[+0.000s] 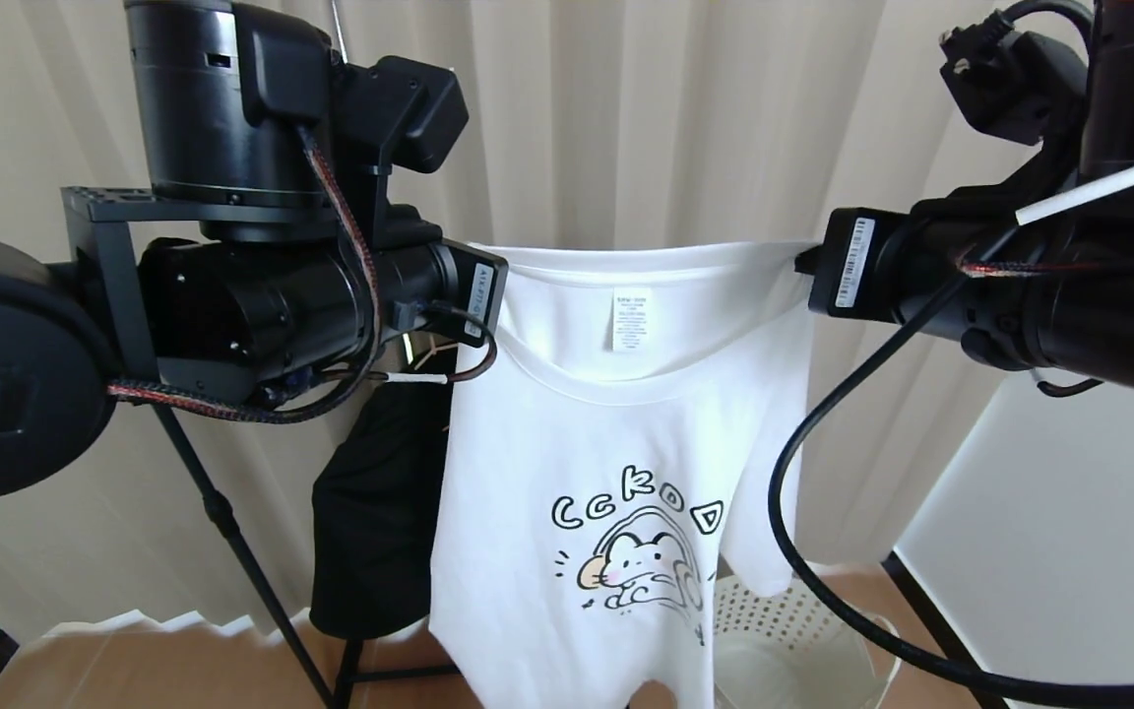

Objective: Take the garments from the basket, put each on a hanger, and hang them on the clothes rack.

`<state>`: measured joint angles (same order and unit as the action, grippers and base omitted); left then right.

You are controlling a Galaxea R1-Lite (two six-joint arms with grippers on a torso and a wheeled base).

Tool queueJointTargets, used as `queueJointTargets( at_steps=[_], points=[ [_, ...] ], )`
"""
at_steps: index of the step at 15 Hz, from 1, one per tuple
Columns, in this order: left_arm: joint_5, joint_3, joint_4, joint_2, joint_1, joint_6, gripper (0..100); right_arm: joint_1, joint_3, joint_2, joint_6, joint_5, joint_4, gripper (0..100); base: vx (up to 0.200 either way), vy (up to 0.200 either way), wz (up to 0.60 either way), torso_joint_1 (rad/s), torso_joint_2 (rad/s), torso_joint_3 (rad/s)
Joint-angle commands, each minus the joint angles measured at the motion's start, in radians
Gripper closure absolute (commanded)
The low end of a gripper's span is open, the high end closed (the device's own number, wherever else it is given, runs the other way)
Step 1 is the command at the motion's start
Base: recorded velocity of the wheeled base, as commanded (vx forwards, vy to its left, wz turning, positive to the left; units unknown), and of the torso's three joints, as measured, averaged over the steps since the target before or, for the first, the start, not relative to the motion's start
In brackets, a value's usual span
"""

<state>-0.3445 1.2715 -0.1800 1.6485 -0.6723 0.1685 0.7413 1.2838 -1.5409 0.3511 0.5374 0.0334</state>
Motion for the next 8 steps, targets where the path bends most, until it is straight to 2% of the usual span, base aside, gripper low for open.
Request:
queueJointTargets(
  at_steps=[1, 5, 6, 8],
  points=[
    [0.01, 0.014, -0.004, 0.034, 0.004, 0.02, 100, 0.009, -0.06, 0.031, -0.072, -0.001, 0.002, 100, 0.0, 0.0, 0.0, 0.0, 0.0, 0.0],
    [0.068, 0.118, -0.01, 0.142, 0.017, 0.034, 100, 0.082, -0.153, 0.077, -0.182, -0.001, 0.048, 100, 0.0, 0.0, 0.0, 0.0, 0.0, 0.0],
    [0.11, 0.14, -0.01, 0.16, 0.017, 0.048, 100, 0.107, -0.175, 0.1, -0.218, -0.005, 0.076, 100, 0.0, 0.0, 0.0, 0.0, 0.0, 0.0],
    [0.173, 0.158, -0.012, 0.183, 0.028, 0.062, 100, 0.164, -0.201, 0.107, -0.234, -0.007, 0.083, 100, 0.0, 0.0, 0.0, 0.0, 0.0, 0.0]
  ],
)
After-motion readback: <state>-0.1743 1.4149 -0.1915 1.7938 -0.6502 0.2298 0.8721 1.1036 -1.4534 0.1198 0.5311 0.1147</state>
